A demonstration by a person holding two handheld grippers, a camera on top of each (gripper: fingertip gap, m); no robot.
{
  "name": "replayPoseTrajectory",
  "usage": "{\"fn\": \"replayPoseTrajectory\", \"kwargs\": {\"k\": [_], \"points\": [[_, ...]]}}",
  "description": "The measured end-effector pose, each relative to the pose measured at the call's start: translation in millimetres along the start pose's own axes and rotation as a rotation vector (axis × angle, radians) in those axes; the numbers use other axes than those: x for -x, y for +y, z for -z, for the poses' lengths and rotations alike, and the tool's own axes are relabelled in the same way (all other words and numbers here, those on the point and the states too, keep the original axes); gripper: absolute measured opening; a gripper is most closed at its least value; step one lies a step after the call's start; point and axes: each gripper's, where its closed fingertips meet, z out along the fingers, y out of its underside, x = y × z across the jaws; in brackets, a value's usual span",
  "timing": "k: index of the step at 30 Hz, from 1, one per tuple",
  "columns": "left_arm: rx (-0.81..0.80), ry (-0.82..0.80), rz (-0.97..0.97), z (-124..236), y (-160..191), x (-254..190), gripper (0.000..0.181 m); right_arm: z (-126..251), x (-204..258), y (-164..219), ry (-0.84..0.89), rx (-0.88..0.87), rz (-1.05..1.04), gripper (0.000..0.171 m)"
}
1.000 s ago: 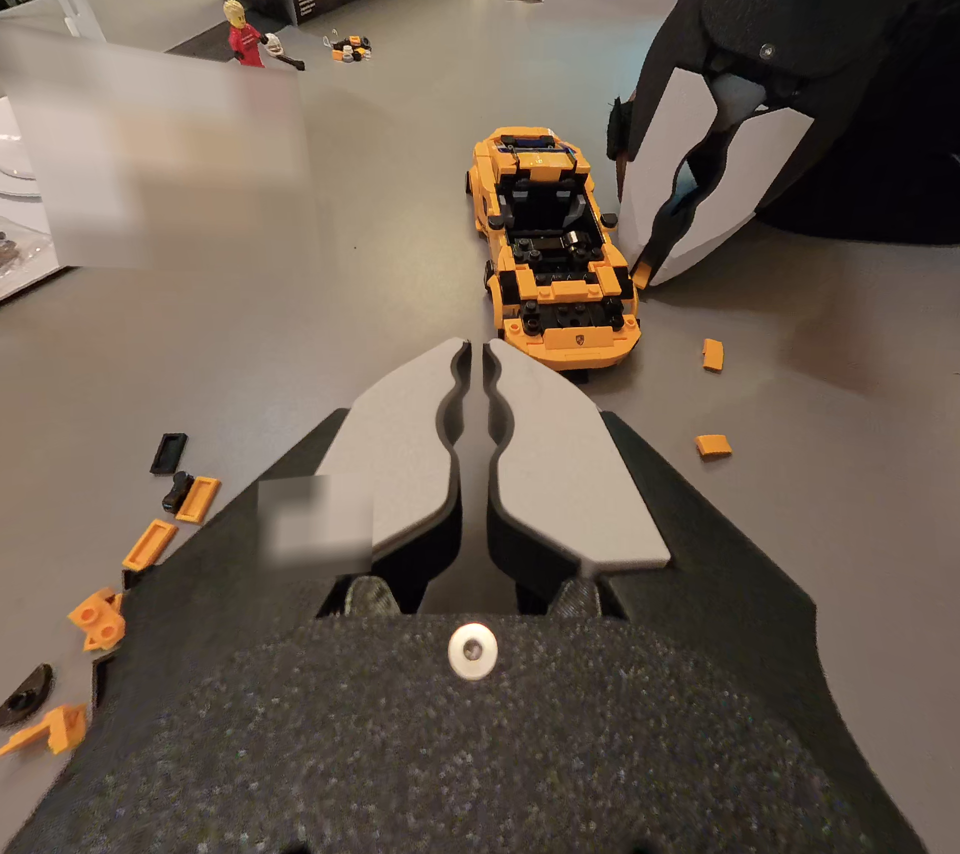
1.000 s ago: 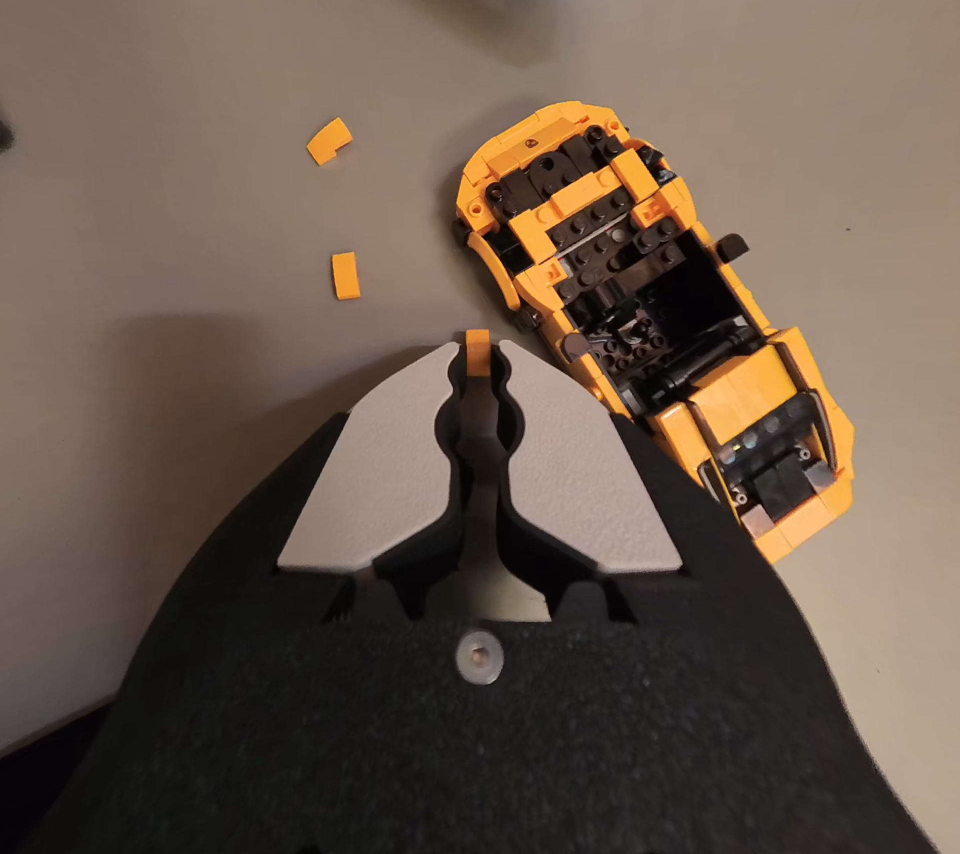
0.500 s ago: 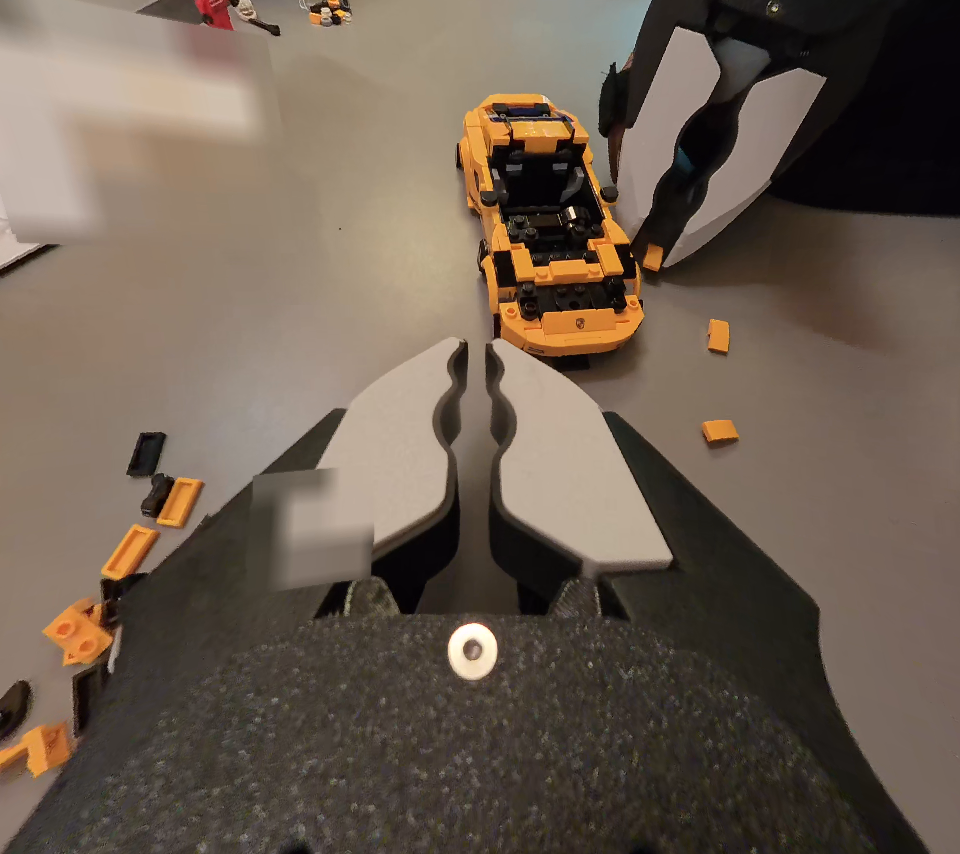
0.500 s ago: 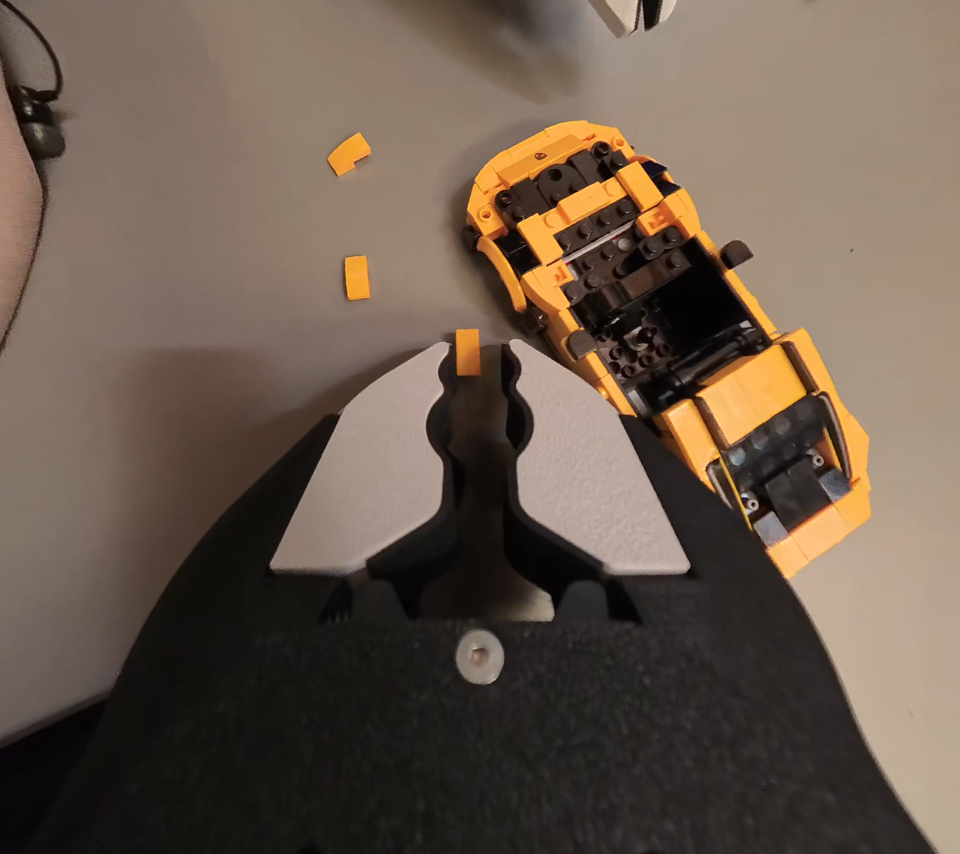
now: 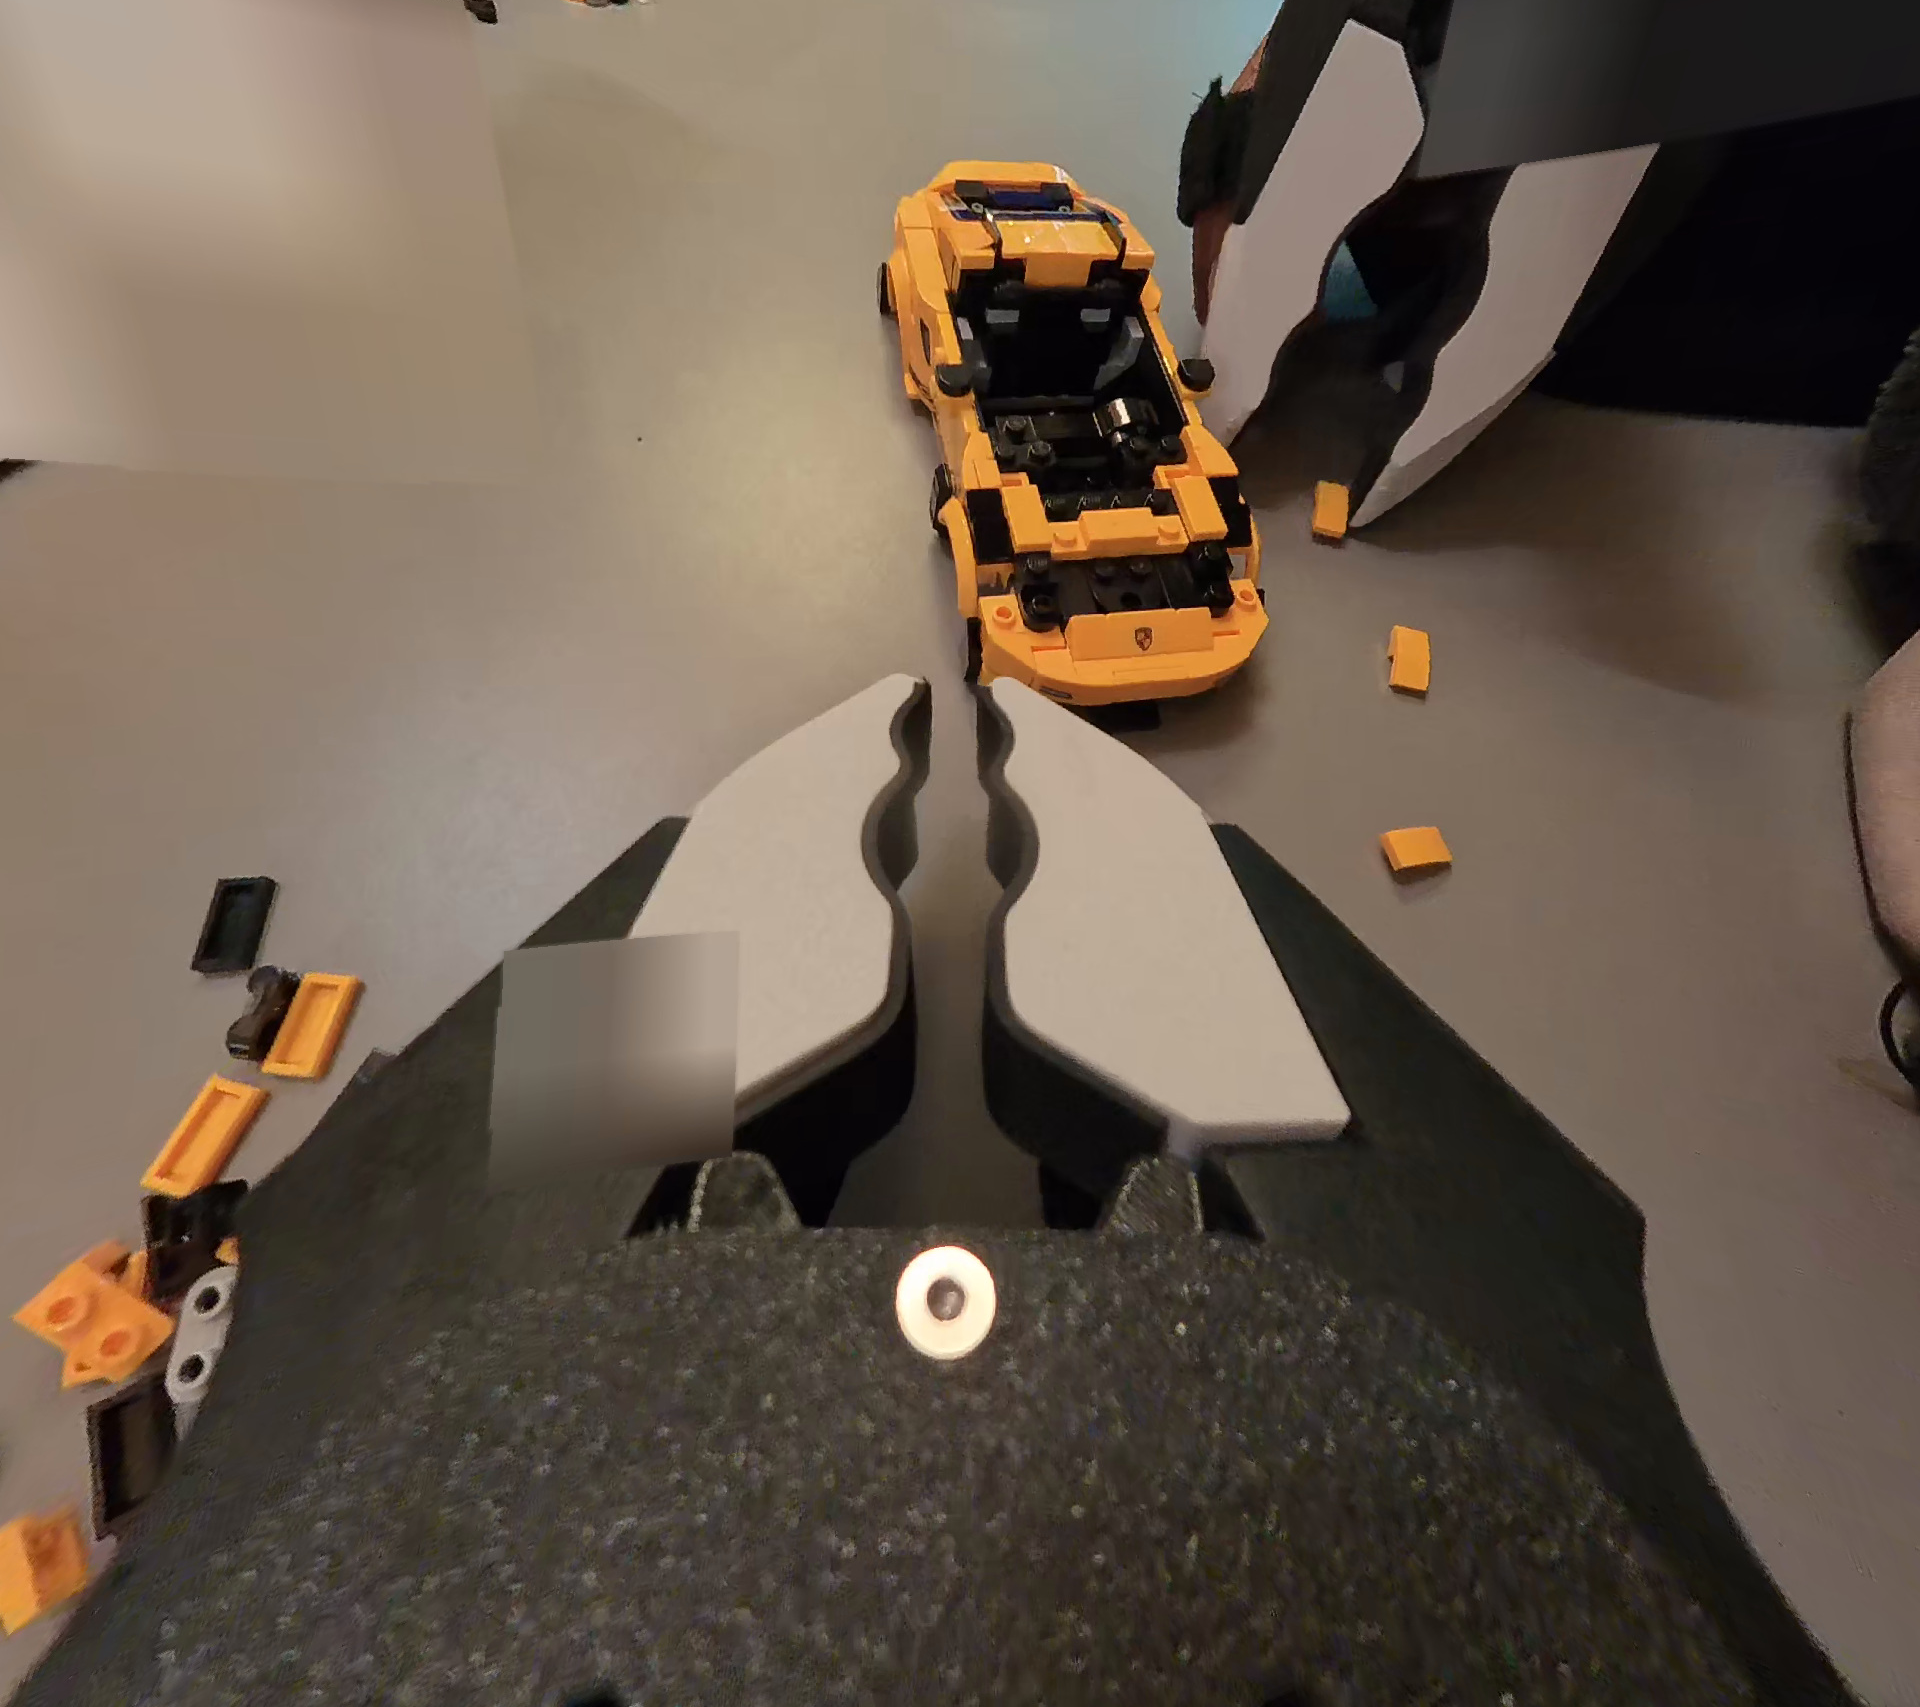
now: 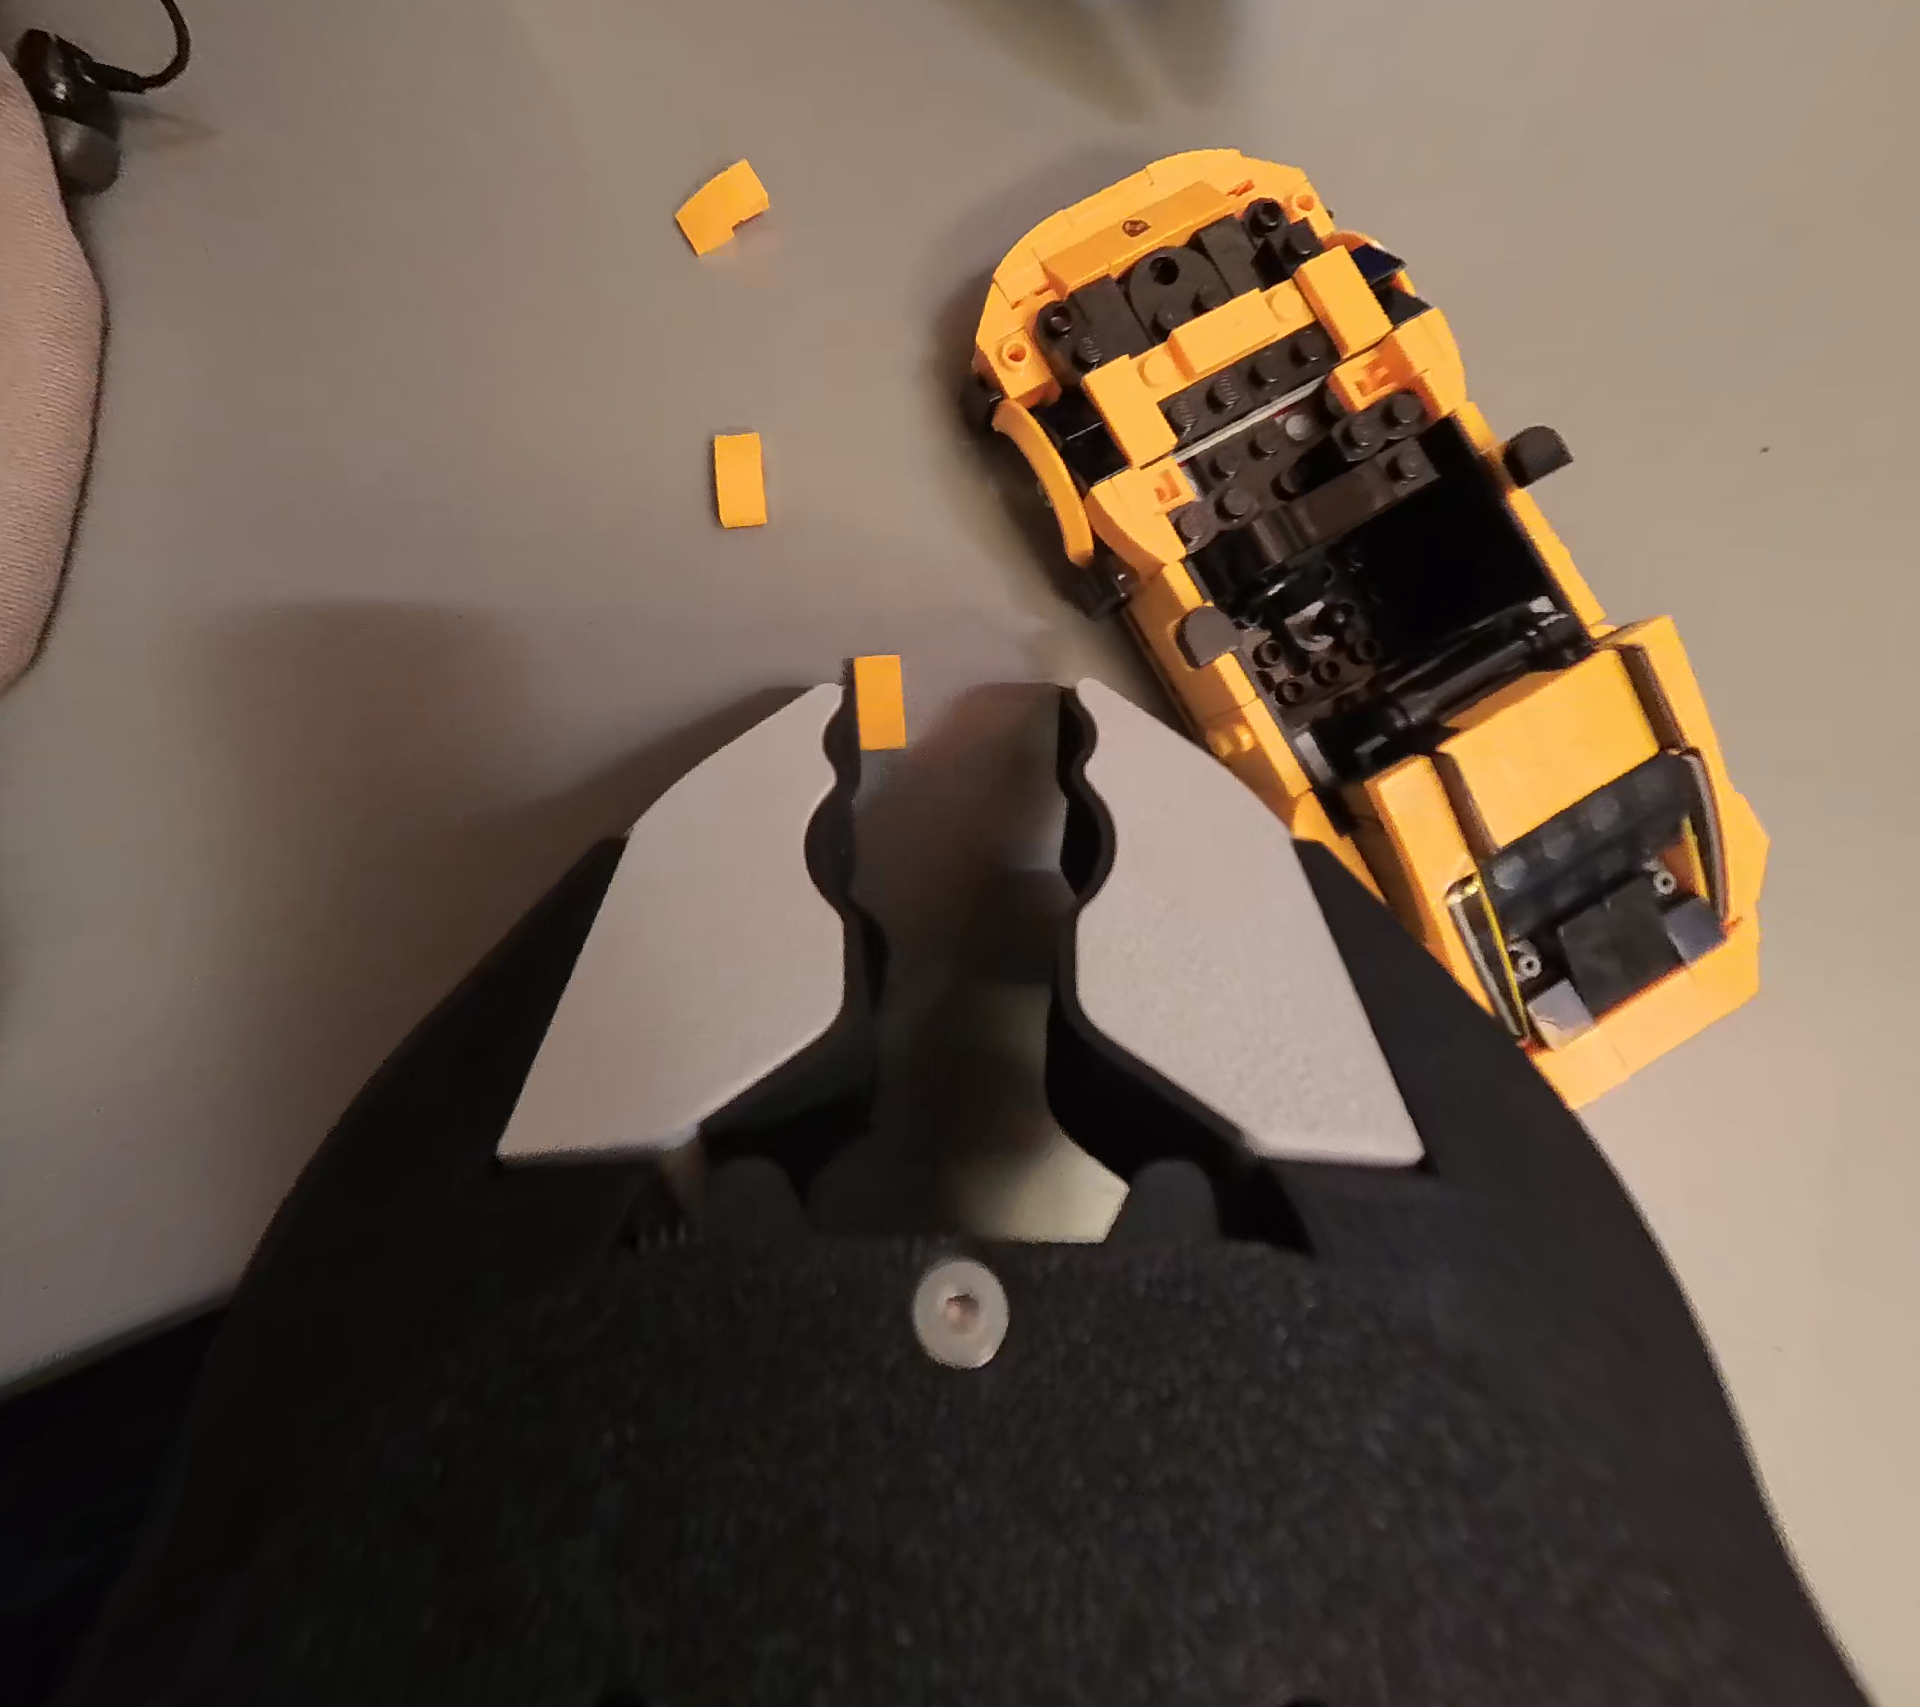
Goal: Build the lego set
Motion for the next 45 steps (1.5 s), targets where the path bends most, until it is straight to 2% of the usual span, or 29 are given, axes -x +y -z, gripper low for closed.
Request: {"fn": "replayPoseTrajectory", "kwargs": {"k": [8, 19, 26, 31, 36, 39, 45], "points": [[0.013, -0.001, -0.033, -1, 2, -3, 0.008, 2, 2, -1, -0.046, -0.031, -0.071, 0.061], [0.02, 0.01, -0.053, 0, 3, -6, 0.008, 11, -9, 15, 0.042, 0.07, -0.055, 0.051], [0.035, 0.004, -0.074, 0, 6, -7, 0.008, 17, -9, 0, 0.036, -0.03, -0.128, 0.049], [0.041, 0.0, -0.088, -1, 6, -8, 0.008, 18, -8, -6, 0.097, -0.062, -0.064, 0.035], [0.05, -0.004, -0.099, -1, 8, -9, 0.008, 17, -1, -10, 0.113, -0.089, 0.015, 0.008], [0.054, -0.006, -0.101, -1, 8, -9, 0.008, 15, 4, -10, 0.062, -0.089, -0.015, 0.008], [0.06, -0.006, -0.104, -2, 9, -9, 0.008, 10, 4, -2, 0.041, -0.028, -0.089, 0.036]]}}
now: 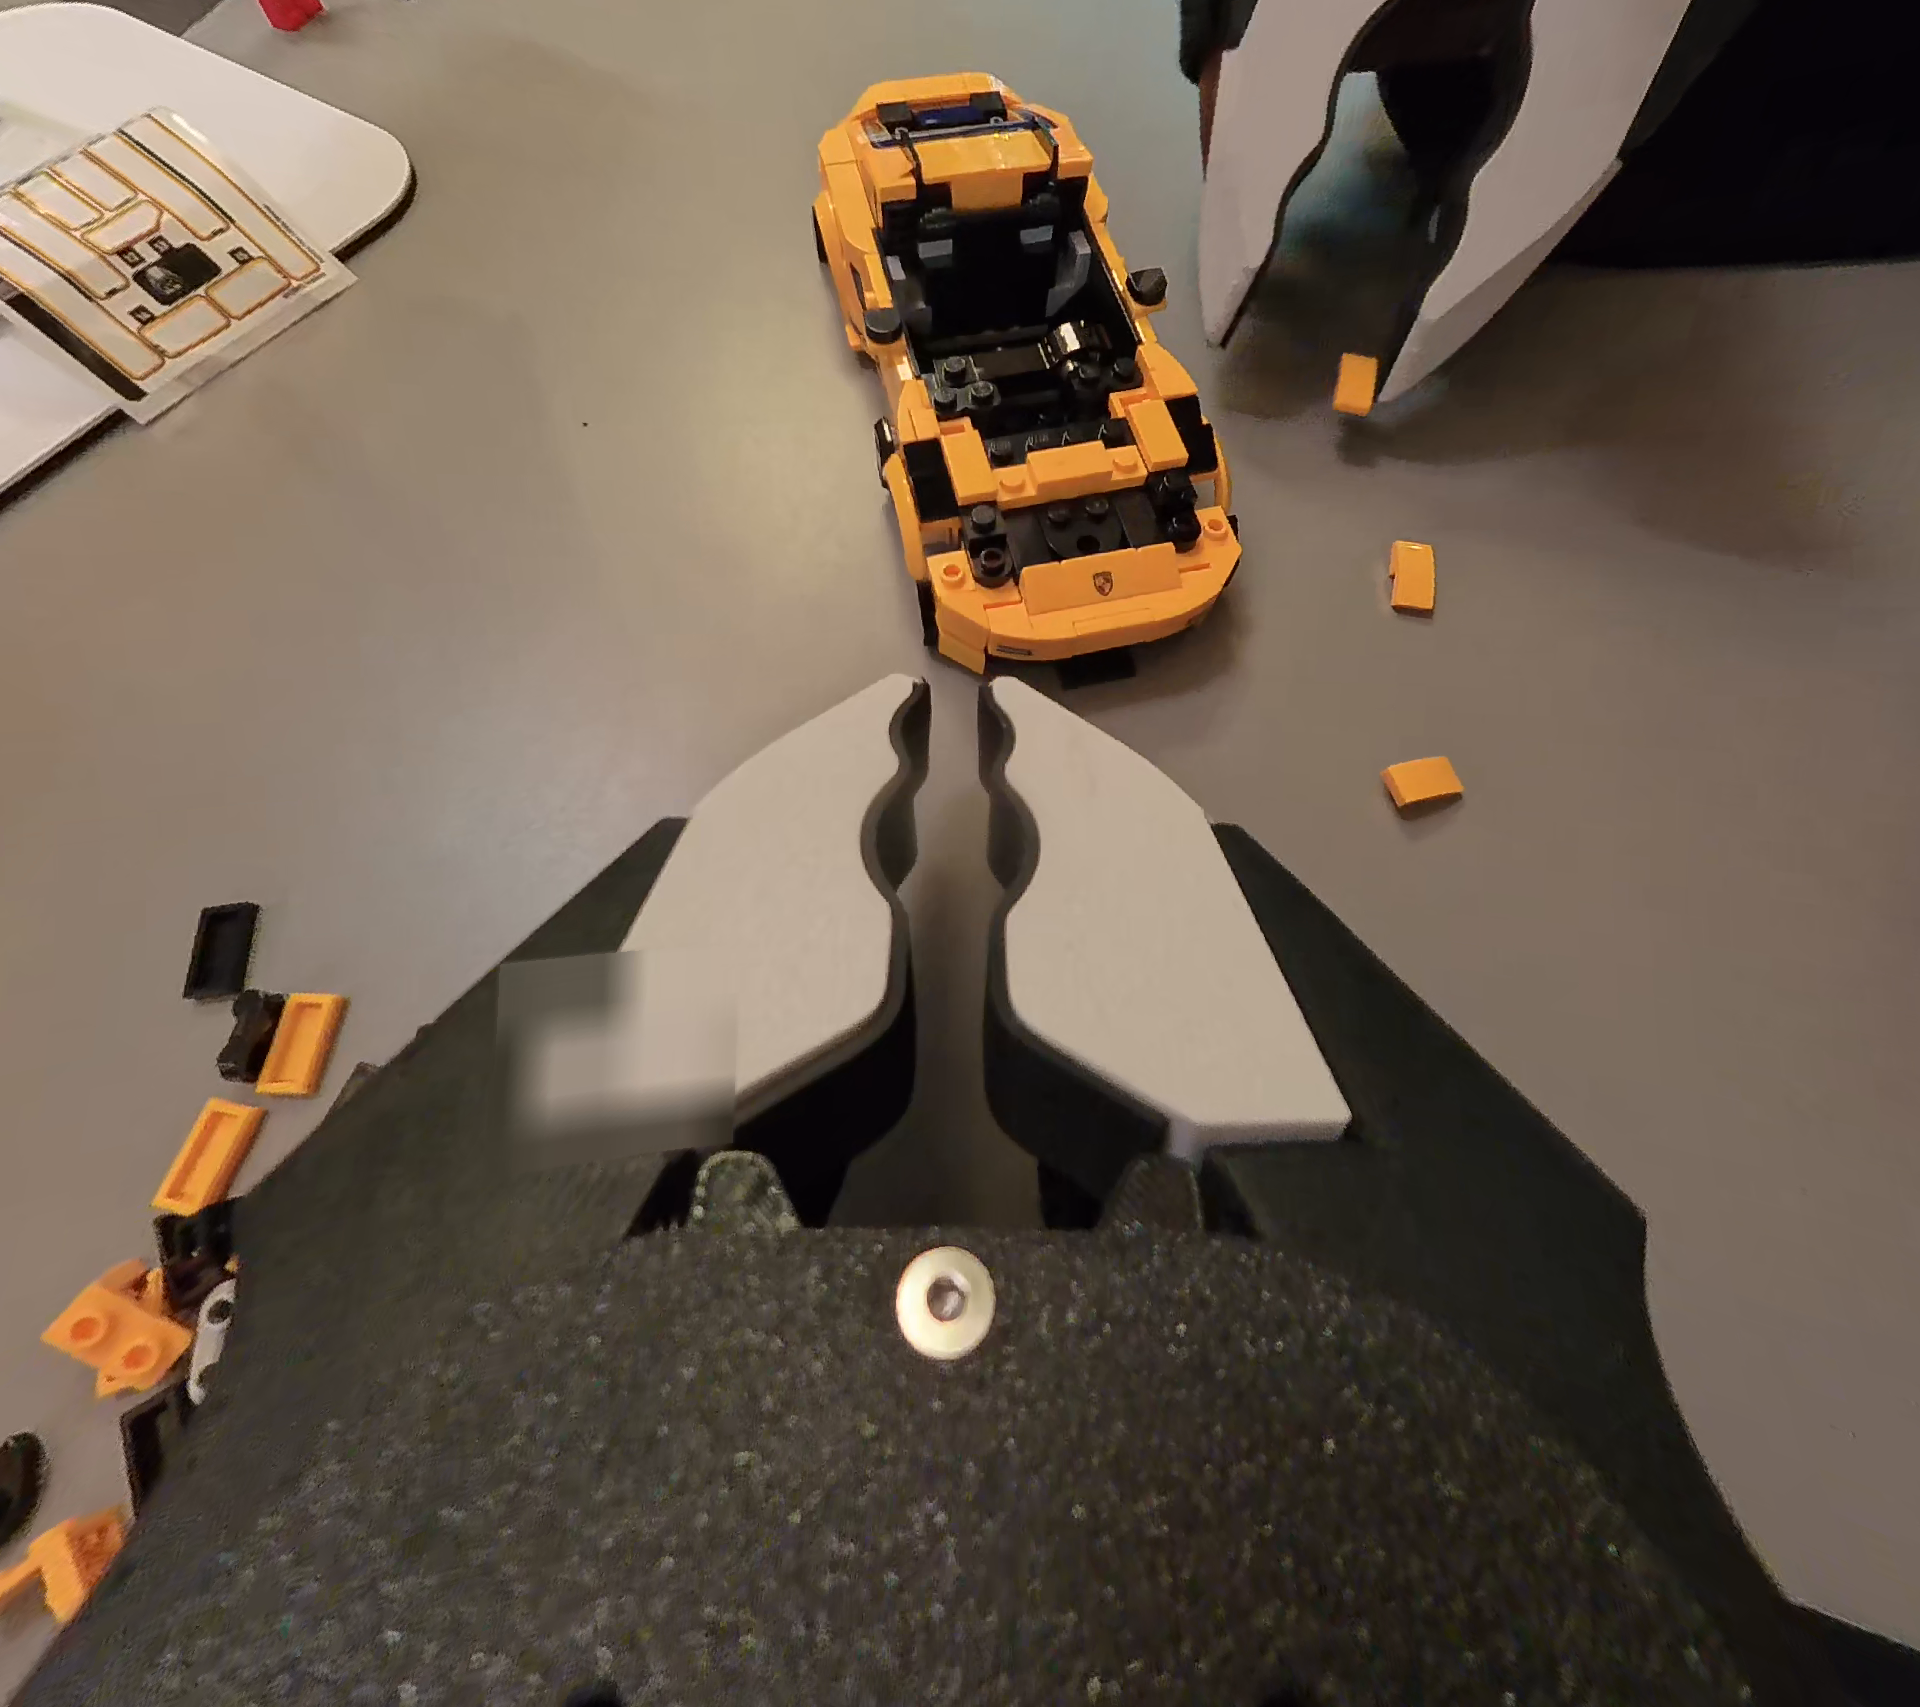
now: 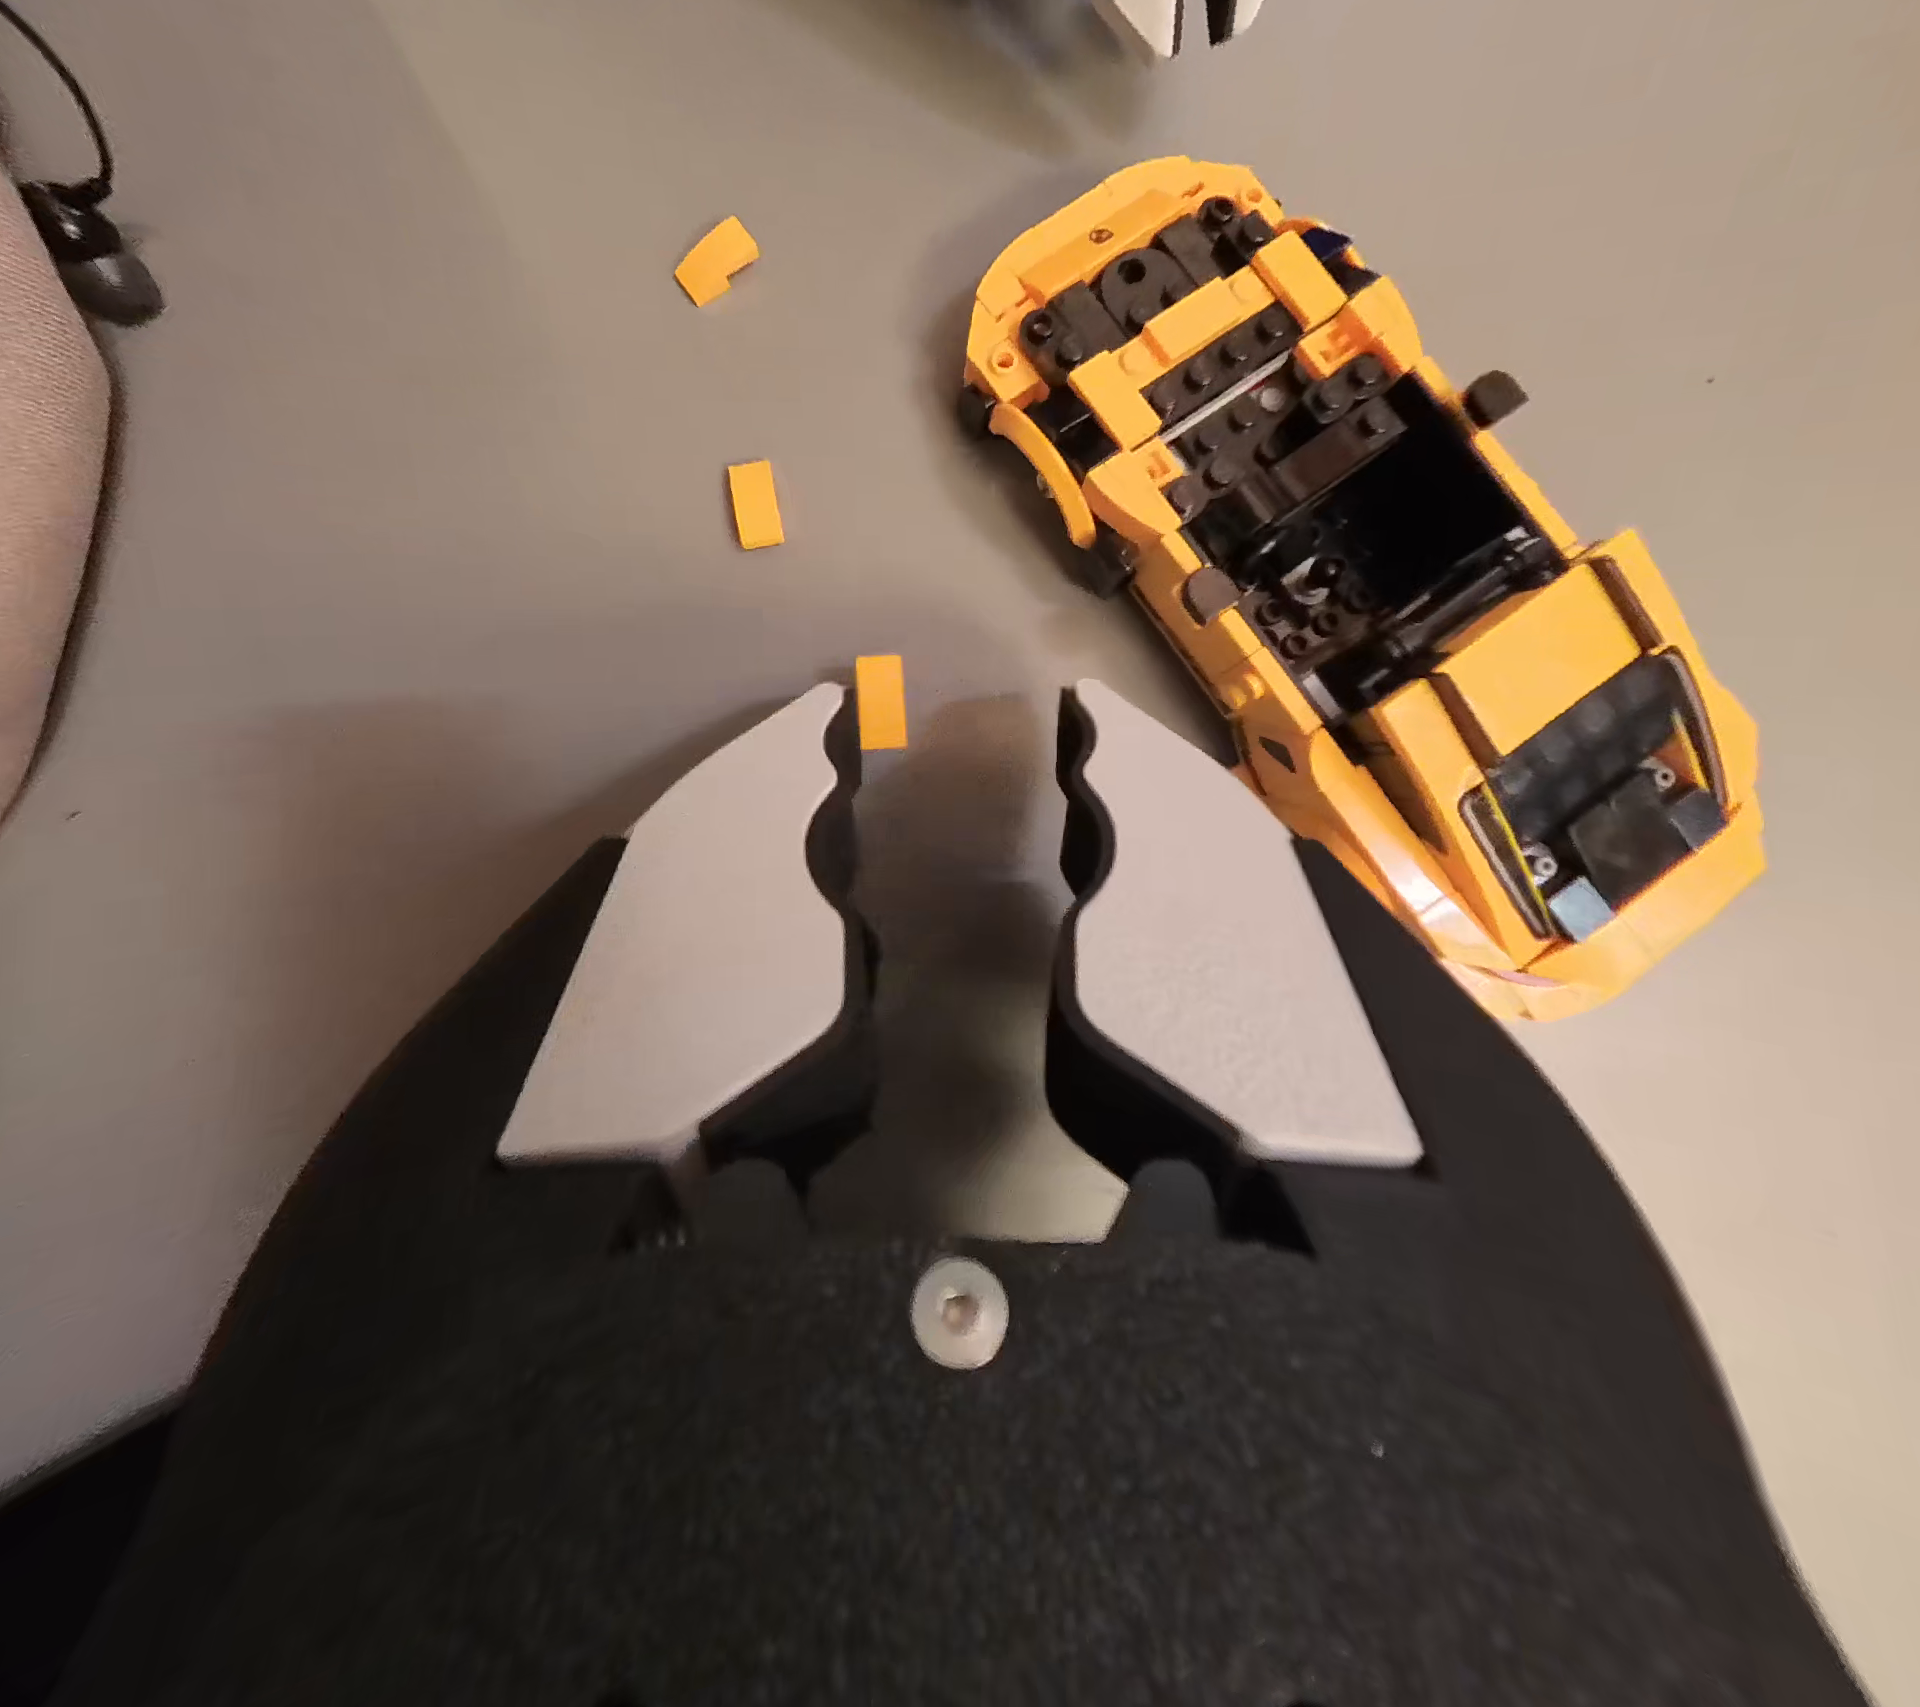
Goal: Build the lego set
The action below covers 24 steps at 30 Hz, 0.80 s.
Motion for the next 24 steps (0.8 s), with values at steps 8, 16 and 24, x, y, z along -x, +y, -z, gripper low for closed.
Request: {"fn": "replayPoseTrajectory", "kwargs": {"k": [8, 16, 24], "points": [[0.007, -0.001, -0.005, -1, 1, 0, 0.008, 7, -5, -8, 0.096, -0.063, 0.131, 0.008], [0.01, -0.008, -0.004, -1, 2, 1, 0.008, 8, 2, -2, 0.023, -0.014, -0.025, 0.023], [-0.085, 0.089, -0.202, -10, -33, -53, 0.007, 15, -2, -5, 0.112, -0.036, 0.035, 0.023]]}}
